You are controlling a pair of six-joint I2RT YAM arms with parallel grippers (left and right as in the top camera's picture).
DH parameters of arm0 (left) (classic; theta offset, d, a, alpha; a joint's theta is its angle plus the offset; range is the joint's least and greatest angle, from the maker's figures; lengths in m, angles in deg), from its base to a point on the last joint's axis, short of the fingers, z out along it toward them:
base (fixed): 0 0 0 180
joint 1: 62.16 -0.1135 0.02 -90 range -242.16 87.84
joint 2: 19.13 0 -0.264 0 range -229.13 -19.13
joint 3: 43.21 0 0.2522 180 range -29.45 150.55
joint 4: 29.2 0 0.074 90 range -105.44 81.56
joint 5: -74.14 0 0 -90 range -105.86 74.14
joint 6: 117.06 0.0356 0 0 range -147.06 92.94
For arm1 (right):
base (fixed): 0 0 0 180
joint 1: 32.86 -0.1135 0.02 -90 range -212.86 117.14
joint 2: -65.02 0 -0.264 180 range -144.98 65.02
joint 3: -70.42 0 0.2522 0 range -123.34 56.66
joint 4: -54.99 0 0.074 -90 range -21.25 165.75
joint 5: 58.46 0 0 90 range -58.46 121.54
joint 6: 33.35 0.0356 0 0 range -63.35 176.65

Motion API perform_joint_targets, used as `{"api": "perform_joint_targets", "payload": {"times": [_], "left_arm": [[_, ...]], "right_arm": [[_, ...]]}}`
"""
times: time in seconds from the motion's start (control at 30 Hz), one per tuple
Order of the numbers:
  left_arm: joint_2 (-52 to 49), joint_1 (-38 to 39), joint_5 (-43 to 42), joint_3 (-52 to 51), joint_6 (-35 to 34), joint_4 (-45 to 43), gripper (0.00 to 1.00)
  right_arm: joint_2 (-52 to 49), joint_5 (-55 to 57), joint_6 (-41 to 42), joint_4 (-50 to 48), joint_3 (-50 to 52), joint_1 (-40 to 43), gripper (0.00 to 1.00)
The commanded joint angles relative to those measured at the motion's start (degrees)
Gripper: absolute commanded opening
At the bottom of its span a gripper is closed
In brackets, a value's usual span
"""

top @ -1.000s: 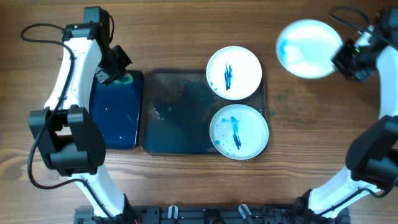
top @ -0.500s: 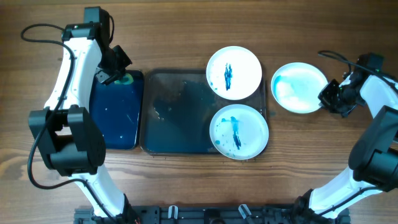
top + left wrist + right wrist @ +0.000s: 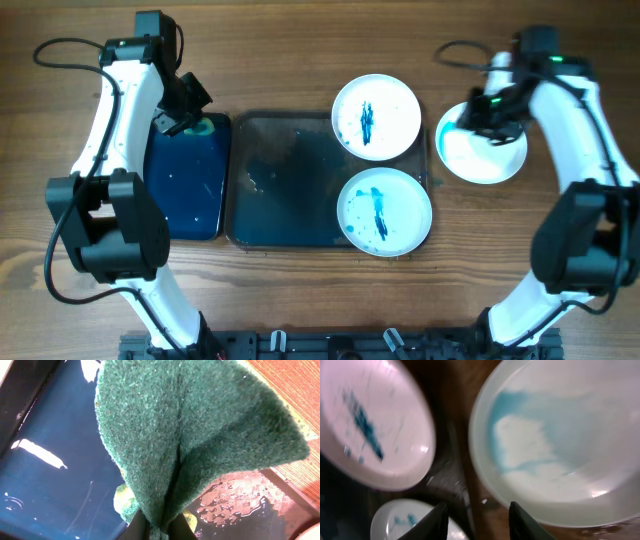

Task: Clean dirty plates on tray and stack at the side
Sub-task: 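Lower plate onto table at right side and release, then grasp rim of lower-right plate with right gripper and lift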

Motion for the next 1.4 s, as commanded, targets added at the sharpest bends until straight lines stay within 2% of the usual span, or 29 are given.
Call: {"api": "perform_joint_targets", "payload": {"times": [0.0, 0.1, 0.3, 0.33, 0.53, 0.6, 0.7, 0.77, 1.03, 1.13, 1.23, 1.37], "left_arm": [[0.37, -0.02, -0.09, 1.01, 0.52, -0.15, 0.04], [0.37, -0.02, -0.07, 1.01, 0.5, 0.13, 0.04], [0.37, -0.02, -0.07, 1.01, 0.52, 0.04, 0.04], [0.37, -0.04, -0.04, 1.01, 0.52, 0.02, 0.04], [0.37, -0.04, -0.07, 1.01, 0.52, 0.02, 0.04], [0.37, -0.04, -0.07, 1.01, 0.52, -0.02, 0.04], [0.37, -0.04, -0.07, 1.01, 0.5, -0.22, 0.04], [0.37, -0.04, -0.07, 1.01, 0.52, -0.22, 0.04], [0.37, -0.04, -0.09, 1.01, 0.55, -0.28, 0.04], [0.37, -0.02, -0.09, 1.01, 0.55, -0.09, 0.04], [0.37, -0.02, -0.09, 1.01, 0.52, 0.09, 0.04], [0.37, 0.35, -0.28, 1.01, 1.07, 0.07, 0.04]], "right_arm": [[1.16, -1.88, -6.62, 3.5, 1.7, -6.14, 0.4], [1.16, -1.31, -6.69, 5.75, 5.68, -9.11, 0.39], [1.16, -1.33, -7.76, 6.23, 14.62, -9.53, 0.38], [1.16, -1.36, -7.48, 4.76, 17.51, -9.53, 0.34], [1.16, -1.31, -4.0, -1.57, 22.47, -9.53, 0.32], [1.16, -1.09, -3.5, -1.92, 22.56, -9.53, 0.26], [1.18, -1.09, -3.04, -1.4, 22.51, -9.53, 0.1], [1.18, -1.09, -2.99, -0.48, 22.45, -9.51, 0.04], [3.91, -1.36, -2.01, 4.61, 20.5, -10.62, 0.04], [9.38, -1.73, -1.68, 5.66, 18.62, -14.56, 0.04], [12.96, -1.01, 2.1, 5.38, 15.91, -19.08, 0.04], [11.04, 3.26, 8.92, 0.85, 8.09, -26.18, 0.04]]}}
